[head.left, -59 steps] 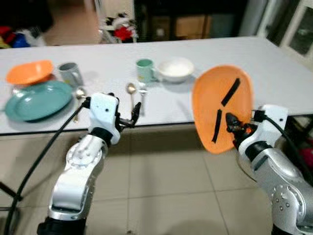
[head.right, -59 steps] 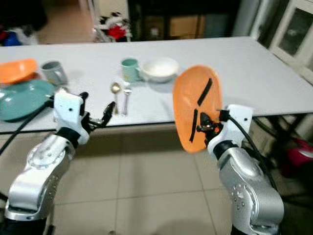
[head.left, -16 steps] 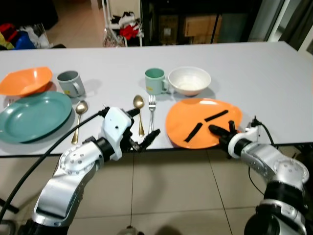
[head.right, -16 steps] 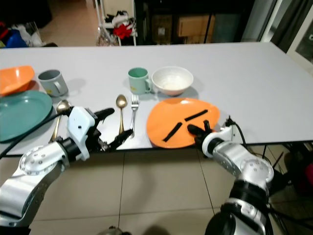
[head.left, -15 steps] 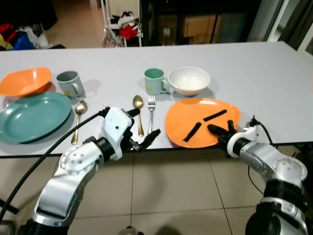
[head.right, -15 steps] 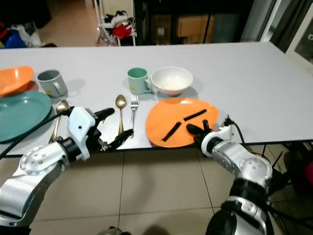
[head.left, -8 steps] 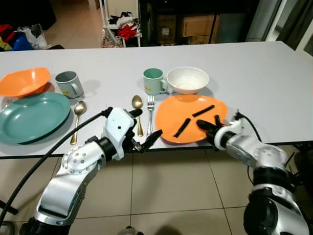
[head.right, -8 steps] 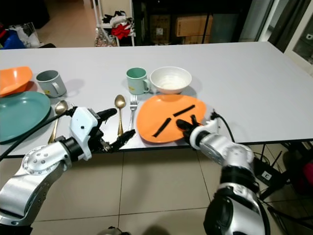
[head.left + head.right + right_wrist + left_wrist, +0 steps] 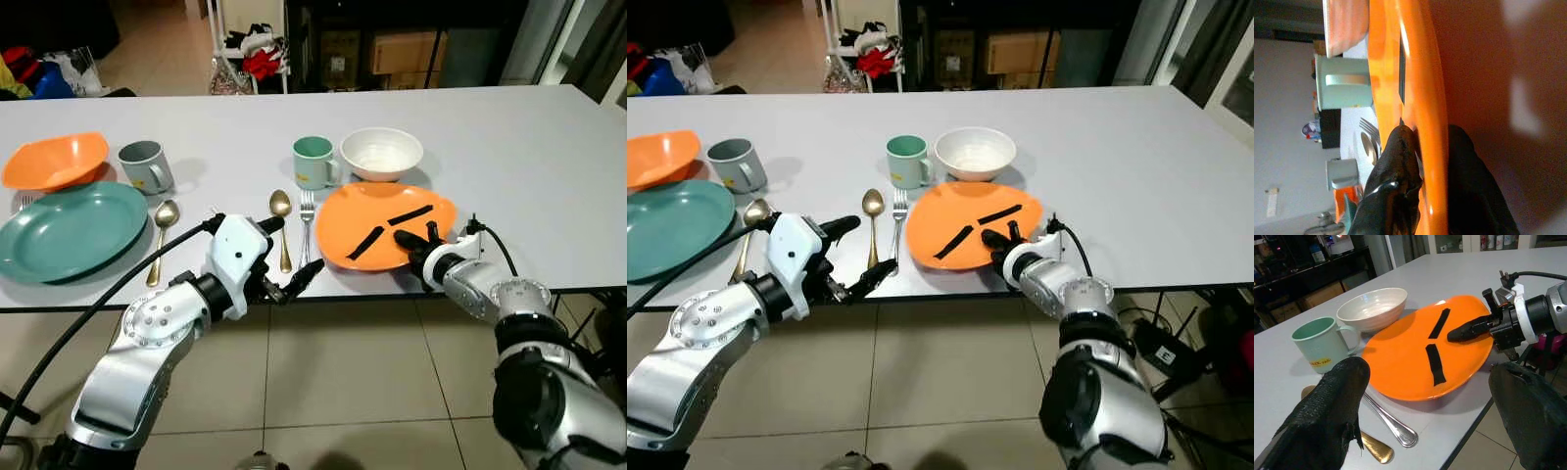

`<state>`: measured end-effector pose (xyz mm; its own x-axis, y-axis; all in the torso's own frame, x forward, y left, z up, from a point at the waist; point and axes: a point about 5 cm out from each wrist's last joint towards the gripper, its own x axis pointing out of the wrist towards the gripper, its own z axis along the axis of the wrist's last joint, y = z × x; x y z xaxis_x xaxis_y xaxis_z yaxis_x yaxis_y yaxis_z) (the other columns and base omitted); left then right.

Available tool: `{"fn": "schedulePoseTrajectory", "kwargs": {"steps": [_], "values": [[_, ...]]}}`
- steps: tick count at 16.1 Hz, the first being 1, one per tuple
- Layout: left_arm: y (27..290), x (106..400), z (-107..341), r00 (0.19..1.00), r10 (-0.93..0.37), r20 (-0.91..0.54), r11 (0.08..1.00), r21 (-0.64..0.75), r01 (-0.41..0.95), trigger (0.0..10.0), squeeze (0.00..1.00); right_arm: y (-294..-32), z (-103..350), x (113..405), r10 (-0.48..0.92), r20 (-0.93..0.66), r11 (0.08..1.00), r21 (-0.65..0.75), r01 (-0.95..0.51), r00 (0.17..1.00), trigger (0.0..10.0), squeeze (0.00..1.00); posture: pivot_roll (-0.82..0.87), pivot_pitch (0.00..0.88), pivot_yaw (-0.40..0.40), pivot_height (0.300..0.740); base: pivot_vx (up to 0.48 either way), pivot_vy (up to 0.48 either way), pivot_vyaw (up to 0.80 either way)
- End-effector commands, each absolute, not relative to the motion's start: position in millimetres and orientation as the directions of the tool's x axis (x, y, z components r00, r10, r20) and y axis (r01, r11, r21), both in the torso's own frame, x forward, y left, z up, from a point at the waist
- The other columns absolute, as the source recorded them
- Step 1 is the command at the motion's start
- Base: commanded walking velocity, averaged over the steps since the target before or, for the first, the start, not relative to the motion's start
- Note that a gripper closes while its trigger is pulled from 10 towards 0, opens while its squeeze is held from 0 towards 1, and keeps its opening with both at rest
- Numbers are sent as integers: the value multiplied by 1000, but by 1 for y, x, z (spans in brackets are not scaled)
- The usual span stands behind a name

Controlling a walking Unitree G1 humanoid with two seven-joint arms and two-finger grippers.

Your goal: Setting the table

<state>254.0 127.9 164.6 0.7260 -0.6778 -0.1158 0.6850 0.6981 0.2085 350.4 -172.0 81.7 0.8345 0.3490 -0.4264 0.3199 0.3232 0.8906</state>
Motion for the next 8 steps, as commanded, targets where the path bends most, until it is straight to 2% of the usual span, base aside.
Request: {"fn": "schedulePoseTrajectory", "kwargs": {"steps": [1, 2, 5, 8], "values": [[128, 256, 166, 724, -680, -116, 691, 228, 686, 10000, 0, -180, 67, 343, 311, -500, 344, 852, 394, 809, 10000, 522, 111, 0, 46, 740, 0, 0, 0], [128, 256, 166, 723, -681, -116, 691, 226, 687, 10000, 0, -181, 66, 342, 313, -497, 342, 854, 392, 809, 10000, 973, 112, 0, 45, 740, 0, 0, 0], [126, 254, 165, 719, -685, -116, 689, 217, 692, 10000, 0, -187, 65, 340, 318, -477, 326, 866, 379, 819, 10000, 1000, 104, 0, 50, 740, 0, 0, 0], [125, 253, 165, 718, -688, -111, 689, 212, 693, 10000, 0, -207, 67, 332, 303, -472, 310, 870, 383, 828, 10000, 1000, 96, 0, 48, 740, 0, 0, 0]]}}
